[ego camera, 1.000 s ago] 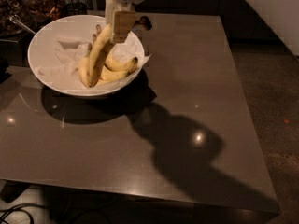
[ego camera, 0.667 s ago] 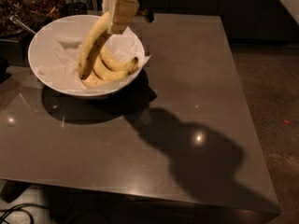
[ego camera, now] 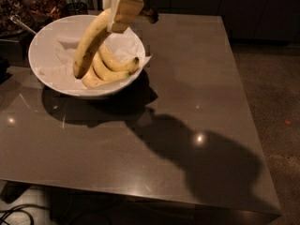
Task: Pick banana from white bowl
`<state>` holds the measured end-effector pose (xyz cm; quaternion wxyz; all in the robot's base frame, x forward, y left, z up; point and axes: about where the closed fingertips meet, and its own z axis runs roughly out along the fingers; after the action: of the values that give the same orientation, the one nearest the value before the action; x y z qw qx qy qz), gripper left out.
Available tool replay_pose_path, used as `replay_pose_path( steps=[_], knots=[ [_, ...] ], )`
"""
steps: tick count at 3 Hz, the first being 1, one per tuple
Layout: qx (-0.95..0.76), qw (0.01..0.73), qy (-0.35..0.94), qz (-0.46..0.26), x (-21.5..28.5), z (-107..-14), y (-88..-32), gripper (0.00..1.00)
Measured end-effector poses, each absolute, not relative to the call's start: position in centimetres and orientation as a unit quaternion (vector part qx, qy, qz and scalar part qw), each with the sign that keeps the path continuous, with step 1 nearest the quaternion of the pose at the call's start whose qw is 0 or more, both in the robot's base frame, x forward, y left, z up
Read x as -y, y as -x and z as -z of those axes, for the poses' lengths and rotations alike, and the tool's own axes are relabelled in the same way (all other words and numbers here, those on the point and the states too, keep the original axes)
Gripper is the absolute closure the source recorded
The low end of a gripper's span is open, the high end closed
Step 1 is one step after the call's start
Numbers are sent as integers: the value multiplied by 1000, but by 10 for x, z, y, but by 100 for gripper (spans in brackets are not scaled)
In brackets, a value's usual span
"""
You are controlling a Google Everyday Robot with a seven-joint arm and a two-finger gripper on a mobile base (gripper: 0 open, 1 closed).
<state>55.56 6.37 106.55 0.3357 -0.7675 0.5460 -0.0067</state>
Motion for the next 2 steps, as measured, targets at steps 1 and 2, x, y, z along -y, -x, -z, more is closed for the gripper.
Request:
replay_pose_path(
  steps=[1, 2],
  knots=[
    [-551, 346, 759, -12, -57, -1061, -537, 100],
    [-561, 360, 745, -32, -45, -1057, -481, 100]
  ],
)
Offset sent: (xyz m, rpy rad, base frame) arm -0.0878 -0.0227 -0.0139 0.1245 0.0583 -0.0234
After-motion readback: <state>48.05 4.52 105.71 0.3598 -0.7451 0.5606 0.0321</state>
